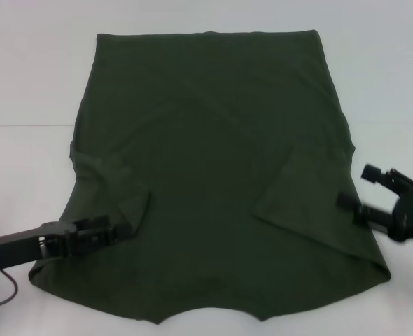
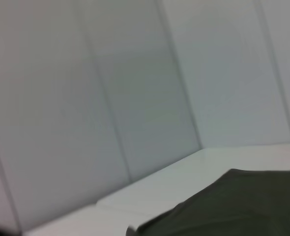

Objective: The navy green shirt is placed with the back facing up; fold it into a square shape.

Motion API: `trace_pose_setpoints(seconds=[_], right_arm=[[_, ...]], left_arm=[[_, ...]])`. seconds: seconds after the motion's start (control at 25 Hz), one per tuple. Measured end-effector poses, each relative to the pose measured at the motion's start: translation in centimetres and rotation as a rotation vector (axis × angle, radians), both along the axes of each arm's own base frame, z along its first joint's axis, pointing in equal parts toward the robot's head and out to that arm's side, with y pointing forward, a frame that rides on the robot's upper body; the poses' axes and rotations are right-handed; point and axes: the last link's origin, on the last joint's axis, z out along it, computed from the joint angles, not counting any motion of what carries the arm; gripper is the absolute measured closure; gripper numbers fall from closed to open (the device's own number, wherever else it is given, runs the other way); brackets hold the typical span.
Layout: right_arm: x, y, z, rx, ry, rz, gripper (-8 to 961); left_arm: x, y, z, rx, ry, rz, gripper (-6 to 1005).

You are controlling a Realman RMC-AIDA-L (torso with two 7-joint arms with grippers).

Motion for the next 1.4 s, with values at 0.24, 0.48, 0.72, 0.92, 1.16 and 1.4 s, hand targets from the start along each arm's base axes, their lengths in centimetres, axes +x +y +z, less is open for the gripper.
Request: trace_pose_setpoints(seconds=[0.24, 0.48, 0.72, 0.92, 1.16, 1.4], right_arm=[[0.4, -1.6, 0.2, -0.030, -0.242, 0.163, 12], [0.5, -1.8, 0.1, -0.087, -0.353, 0.213, 12], [0.5, -1.4, 0.2, -0.131, -0.449, 0.253, 12], [0.3, -1.7, -0.1, -0.161, -0.450, 0.279, 13], [0.4, -1.9, -0.4, -0.186, -0.471, 0.289, 13], [0.4, -1.9, -0.5, -0.191, -0.473, 0.289, 13]], left_arm=[[-0.8, 0.0, 1.4, -0.049, -0.004, 0.068, 138], [-2.5, 0.0, 2.6, -0.180, 0.036, 0.281, 138], [-3.2, 1.3, 4.5, -0.281, 0.116, 0.508, 138], [-3.5, 2.5, 4.7, -0.283, 0.159, 0.639, 137], [-3.9, 3.1, 4.6, -0.267, 0.188, 0.714, 137], [-4.3, 3.2, 5.2, -0.261, 0.216, 0.744, 137]])
